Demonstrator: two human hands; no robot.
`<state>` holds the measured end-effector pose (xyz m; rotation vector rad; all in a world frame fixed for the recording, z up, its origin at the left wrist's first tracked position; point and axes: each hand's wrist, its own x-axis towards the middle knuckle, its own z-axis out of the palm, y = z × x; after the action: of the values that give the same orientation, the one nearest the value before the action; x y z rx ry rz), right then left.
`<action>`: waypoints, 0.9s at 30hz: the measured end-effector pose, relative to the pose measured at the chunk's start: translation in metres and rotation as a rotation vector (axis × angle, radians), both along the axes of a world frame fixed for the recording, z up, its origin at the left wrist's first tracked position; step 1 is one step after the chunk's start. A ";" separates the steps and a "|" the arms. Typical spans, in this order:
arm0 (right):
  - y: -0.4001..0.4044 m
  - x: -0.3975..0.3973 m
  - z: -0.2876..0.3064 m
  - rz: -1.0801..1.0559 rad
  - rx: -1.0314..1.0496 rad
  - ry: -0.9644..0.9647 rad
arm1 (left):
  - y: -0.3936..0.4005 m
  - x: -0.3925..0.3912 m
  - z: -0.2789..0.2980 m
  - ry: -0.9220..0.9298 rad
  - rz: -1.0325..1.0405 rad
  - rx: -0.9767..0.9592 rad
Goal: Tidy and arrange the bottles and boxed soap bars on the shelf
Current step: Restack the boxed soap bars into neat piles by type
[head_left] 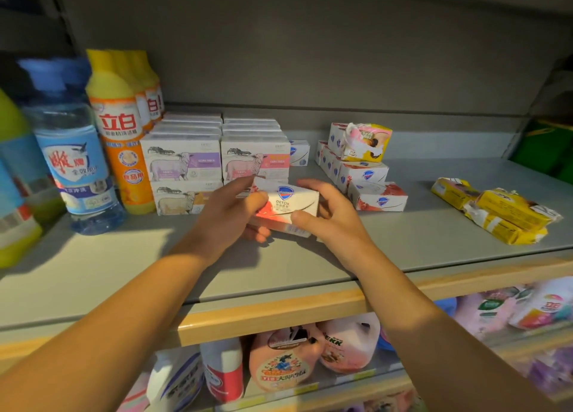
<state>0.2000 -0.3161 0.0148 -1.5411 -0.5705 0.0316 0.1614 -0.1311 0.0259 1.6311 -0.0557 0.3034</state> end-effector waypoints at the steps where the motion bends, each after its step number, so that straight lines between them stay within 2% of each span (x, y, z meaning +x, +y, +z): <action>1: -0.001 0.000 0.000 0.035 0.014 0.019 | 0.001 0.000 0.000 0.009 0.014 -0.029; 5: -0.001 0.003 -0.001 0.068 -0.038 0.043 | 0.006 0.005 -0.003 0.081 0.043 -0.163; 8: -0.001 0.008 -0.003 0.036 0.030 0.095 | 0.006 0.008 -0.002 0.125 0.022 -0.199; 11: 0.000 0.012 -0.003 -0.055 0.104 0.162 | 0.006 0.009 -0.002 0.177 -0.011 -0.159; 18: -0.001 0.014 -0.001 -0.120 0.026 0.228 | 0.006 0.007 -0.001 0.221 0.012 -0.059; 23: -0.001 0.014 -0.004 -0.098 0.116 0.197 | 0.004 0.004 -0.002 0.132 -0.054 -0.128; 27: -0.002 0.010 -0.005 -0.061 0.069 0.097 | 0.003 0.005 -0.005 0.024 0.059 -0.005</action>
<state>0.2096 -0.3180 0.0103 -1.4803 -0.4436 0.0390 0.1668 -0.1279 0.0213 1.6334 0.0114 0.3292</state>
